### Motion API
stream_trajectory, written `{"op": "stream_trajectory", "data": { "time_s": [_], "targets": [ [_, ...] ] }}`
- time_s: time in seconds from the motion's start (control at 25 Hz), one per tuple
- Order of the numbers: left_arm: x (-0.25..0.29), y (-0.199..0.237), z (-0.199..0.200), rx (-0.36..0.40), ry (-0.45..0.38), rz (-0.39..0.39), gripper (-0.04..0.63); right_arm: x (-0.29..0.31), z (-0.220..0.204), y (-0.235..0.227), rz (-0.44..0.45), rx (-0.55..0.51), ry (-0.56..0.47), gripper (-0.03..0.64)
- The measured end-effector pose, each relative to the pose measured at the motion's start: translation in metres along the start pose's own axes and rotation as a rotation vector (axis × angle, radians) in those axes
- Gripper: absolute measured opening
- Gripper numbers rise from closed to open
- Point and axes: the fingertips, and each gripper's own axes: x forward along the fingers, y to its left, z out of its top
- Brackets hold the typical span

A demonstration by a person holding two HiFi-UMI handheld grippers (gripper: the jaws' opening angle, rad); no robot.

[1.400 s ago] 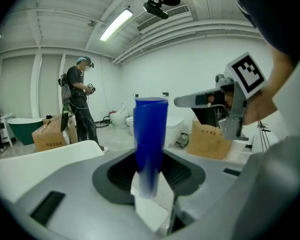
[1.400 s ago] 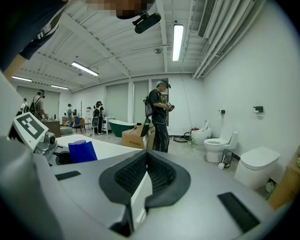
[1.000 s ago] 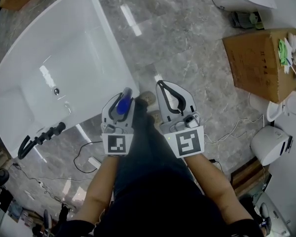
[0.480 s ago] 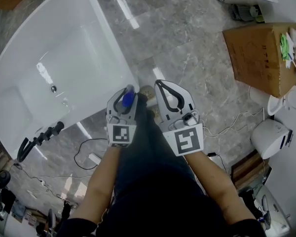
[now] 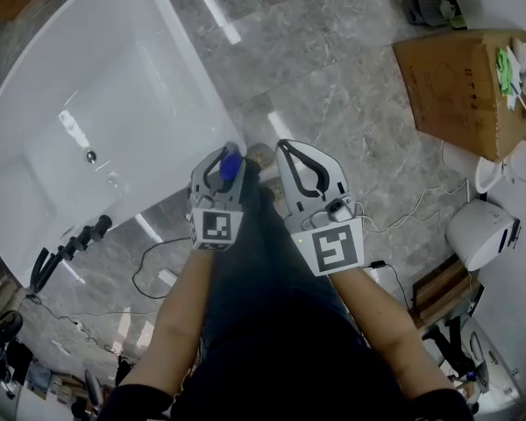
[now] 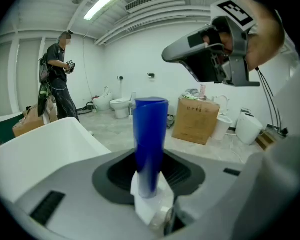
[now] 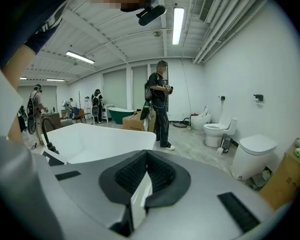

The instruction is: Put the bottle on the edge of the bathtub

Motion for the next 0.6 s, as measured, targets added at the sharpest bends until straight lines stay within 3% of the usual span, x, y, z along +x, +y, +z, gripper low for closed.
{"op": "stream_trajectory", "data": {
  "time_s": [0.6],
  "targets": [
    [0.000, -0.001, 0.002, 0.016, -0.029, -0.068, 0.155, -0.014, 0.000, -0.004, -0.050, 0.009, 0.021, 0.017]
  ]
}}
